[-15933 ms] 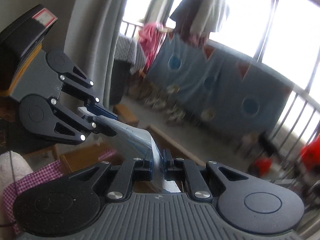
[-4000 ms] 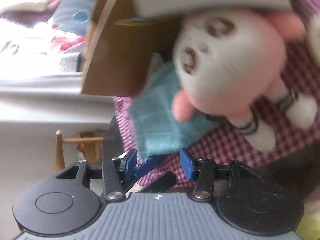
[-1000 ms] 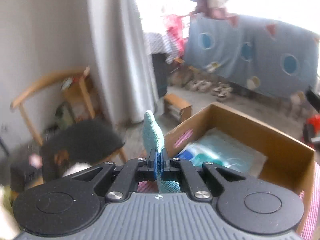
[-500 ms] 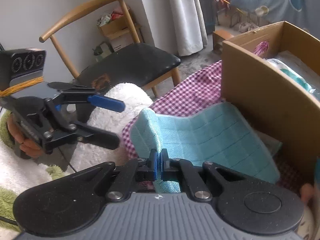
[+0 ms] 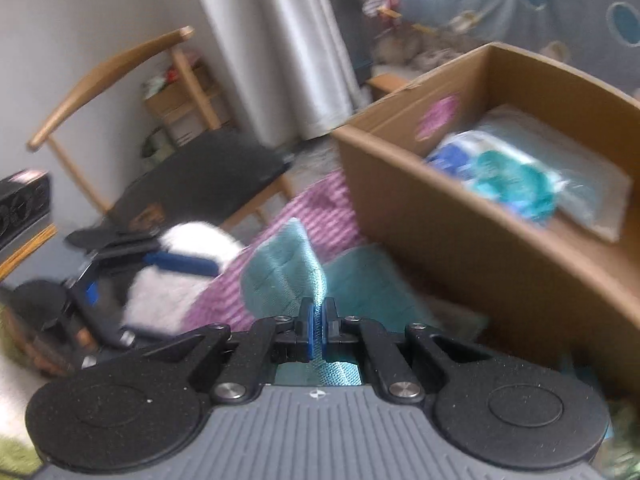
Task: Organize soft objects
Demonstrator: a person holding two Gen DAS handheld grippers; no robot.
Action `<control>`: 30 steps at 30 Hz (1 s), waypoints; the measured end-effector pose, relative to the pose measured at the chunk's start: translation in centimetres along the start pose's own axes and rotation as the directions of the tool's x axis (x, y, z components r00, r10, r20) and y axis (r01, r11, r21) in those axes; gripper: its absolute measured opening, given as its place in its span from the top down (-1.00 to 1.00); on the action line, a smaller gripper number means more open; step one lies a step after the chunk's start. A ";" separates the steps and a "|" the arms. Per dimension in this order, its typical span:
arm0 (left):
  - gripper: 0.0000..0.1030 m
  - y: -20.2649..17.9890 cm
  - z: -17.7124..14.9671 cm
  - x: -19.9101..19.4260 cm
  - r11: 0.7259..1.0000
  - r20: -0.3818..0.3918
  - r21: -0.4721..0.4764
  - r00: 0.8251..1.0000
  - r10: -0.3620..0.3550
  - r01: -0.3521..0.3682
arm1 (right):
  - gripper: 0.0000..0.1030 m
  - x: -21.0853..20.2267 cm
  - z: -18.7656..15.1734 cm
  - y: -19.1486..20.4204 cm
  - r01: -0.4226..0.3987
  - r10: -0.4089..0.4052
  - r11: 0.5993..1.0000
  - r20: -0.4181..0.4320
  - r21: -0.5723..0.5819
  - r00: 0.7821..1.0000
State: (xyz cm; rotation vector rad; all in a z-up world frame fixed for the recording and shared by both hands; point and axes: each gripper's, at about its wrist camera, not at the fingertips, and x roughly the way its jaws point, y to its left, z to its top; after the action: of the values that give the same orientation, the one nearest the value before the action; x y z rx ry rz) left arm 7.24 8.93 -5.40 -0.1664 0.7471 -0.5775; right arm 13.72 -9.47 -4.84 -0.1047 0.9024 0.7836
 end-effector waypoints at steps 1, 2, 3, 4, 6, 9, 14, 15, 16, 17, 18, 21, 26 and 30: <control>-0.56 -0.1 0.1 0.5 1.000 -0.010 -0.002 1.000 0.004 -0.004 | 0.94 0.0 0.2 -0.4 0.025 -0.025 1.000 0.007 -0.002 1.000; -0.51 -0.2 0.1 0.9 1.000 -0.015 -0.005 1.000 0.001 -0.001 | 0.94 0.1 0.5 -0.7 0.048 -0.048 0.999 0.014 -0.013 0.999; -0.49 -0.3 0.1 1.2 1.000 -0.018 -0.009 1.000 -0.004 0.004 | 0.94 0.2 0.8 -1.0 0.063 -0.063 0.998 0.021 -0.030 0.998; -0.49 -0.4 0.2 1.5 1.000 -0.021 -0.012 1.000 -0.007 0.006 | 0.94 0.5 1.1 -1.2 0.070 -0.069 0.997 0.024 -0.042 0.997; -0.49 -0.6 0.2 1.8 1.000 -0.026 -0.013 1.000 0.001 -0.001 | 0.94 1.4 1.6 -1.6 0.073 -0.073 0.995 0.012 -0.065 0.997; -0.49 -1.1 0.0 1.9 1.000 -0.029 -0.007 1.000 0.001 -0.001 | 0.94 3.4 2.2 -2.1 0.076 -0.077 0.992 -0.008 -0.099 0.997; -0.49 -1.9 -0.2 2.6 1.000 -0.055 0.015 0.998 0.017 -0.016 | 0.85 6.1 1.8 -3.0 0.103 -0.111 0.986 -0.058 -0.128 0.992; -0.49 -2.0 -0.2 2.8 0.999 -0.065 0.021 0.998 0.025 -0.024 | 0.83 6.1 1.8 -3.3 0.103 -0.111 0.988 -0.059 -0.116 0.992; -0.49 -2.2 -0.1 3.1 0.999 -0.072 0.027 0.997 0.030 -0.028 | 0.82 5.9 1.9 -3.6 0.095 -0.100 0.992 -0.060 -0.089 0.993; -0.49 -2.4 -0.1 3.3 0.999 -0.078 0.033 0.996 0.035 -0.032 | 0.81 5.5 2.1 -4.0 0.086 -0.089 0.995 -0.057 -0.050 0.994; -0.49 -2.6 -0.1 3.5 0.999 -0.083 0.038 0.996 0.038 -0.035 | 0.76 4.8 2.3 -4.4 0.077 -0.077 0.997 -0.051 -0.004 0.996; -0.49 -2.8 -0.1 4.0 0.998 -0.092 0.047 0.995 0.043 -0.039 | 0.16 1.6 2.3 -5.7 0.079 -0.081 0.985 0.005 0.155 0.997; -0.50 -3.0 0.0 5.0 0.997 -0.110 0.064 0.993 0.051 -0.045 | -0.26 -1.8 0.4 -5.7 0.147 -0.151 0.947 -0.006 0.285 0.988; -0.54 -3.3 -0.2 5.3 0.995 -0.108 0.085 0.993 0.054 -0.045 | -0.27 -0.6 -0.5 -5.1 0.188 -0.166 0.947 -0.104 0.261 0.981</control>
State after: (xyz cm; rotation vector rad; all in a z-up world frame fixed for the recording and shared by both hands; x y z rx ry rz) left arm 8.80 3.28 -7.53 -0.0393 0.8309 -0.5731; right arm 16.46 -13.68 -5.86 0.0227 1.0530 0.4866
